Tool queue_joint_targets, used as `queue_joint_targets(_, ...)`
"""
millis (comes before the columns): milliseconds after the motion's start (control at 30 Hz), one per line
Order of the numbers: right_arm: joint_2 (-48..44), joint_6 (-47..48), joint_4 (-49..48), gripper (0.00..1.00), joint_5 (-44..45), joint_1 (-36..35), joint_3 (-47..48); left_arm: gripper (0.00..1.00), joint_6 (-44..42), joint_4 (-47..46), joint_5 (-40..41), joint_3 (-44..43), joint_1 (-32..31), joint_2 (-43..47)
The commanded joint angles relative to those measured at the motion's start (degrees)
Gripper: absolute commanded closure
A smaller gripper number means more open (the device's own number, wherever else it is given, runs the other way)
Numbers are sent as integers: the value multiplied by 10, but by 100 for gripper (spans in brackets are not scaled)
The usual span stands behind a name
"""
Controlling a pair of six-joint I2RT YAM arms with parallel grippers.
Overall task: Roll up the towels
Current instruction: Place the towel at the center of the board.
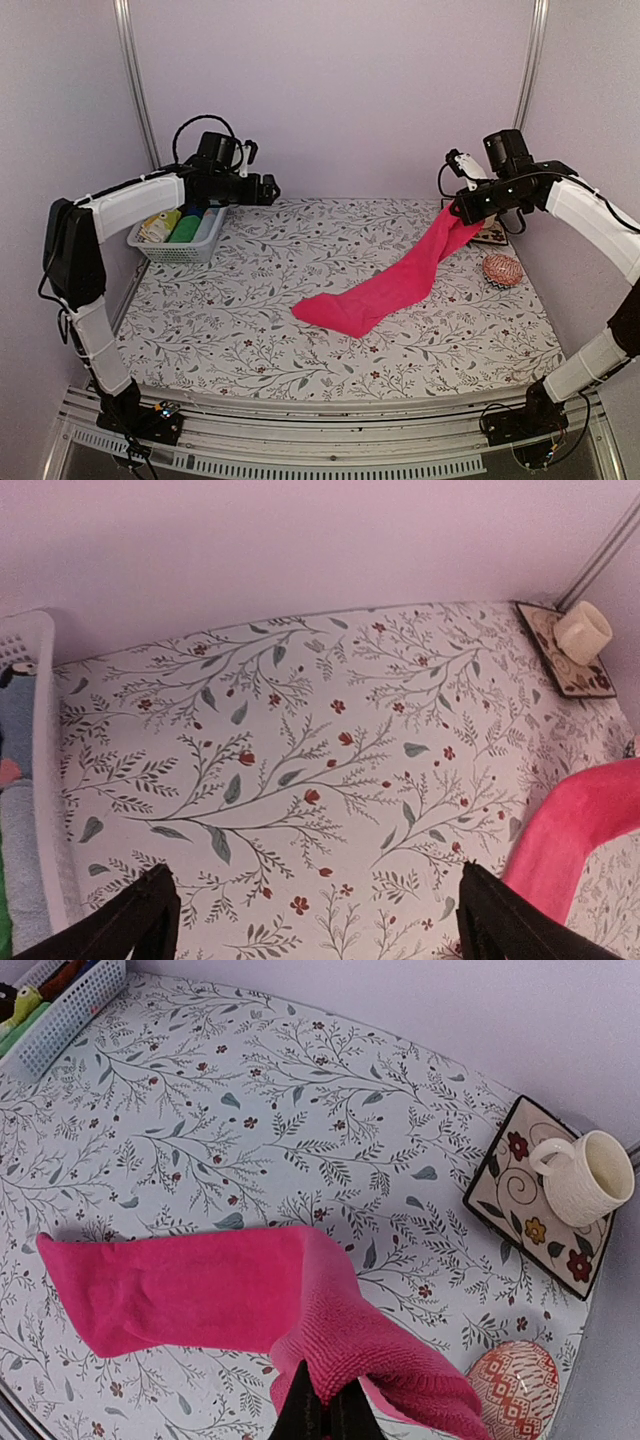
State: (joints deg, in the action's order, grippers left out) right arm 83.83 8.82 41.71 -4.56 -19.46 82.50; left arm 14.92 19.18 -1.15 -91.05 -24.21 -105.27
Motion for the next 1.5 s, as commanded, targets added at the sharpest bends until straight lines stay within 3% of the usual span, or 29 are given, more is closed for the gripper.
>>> queue_joint_targets(0,-46,3,0,98,10,-2,-32,3,-56,62,-89,-48,-36,-50)
queue_joint_targets(100,-45,1,-8,98,36,-1,-36,3,-99,110,-140,-62,-56,-68)
queue_joint_targets(200,-29,-29,2,98,116,6,-23,3,-159,114,-184,-22,-78,-46)
queue_joint_targets(300,-1,-51,15,98,120,18,1,3,-198,92,-199,49,-95,-9)
queue_joint_targets(533,34,-69,14,98,100,38,23,3,-242,85,-325,147,-98,32)
queue_joint_targets(667,44,-71,6,98,72,44,33,3,-255,64,-308,183,-104,21)
queue_joint_targets(900,49,-73,-3,98,48,45,42,6,-264,61,-291,167,-111,-31)
queue_joint_targets(1000,48,-75,-4,98,45,45,39,12,-269,57,-290,158,-113,-49)
queue_joint_targets(1367,54,-72,-12,98,40,50,41,48,-286,91,-319,139,-128,-115)
queue_joint_targets(1467,59,-71,-13,98,37,51,45,75,-285,97,-316,138,-128,-115)
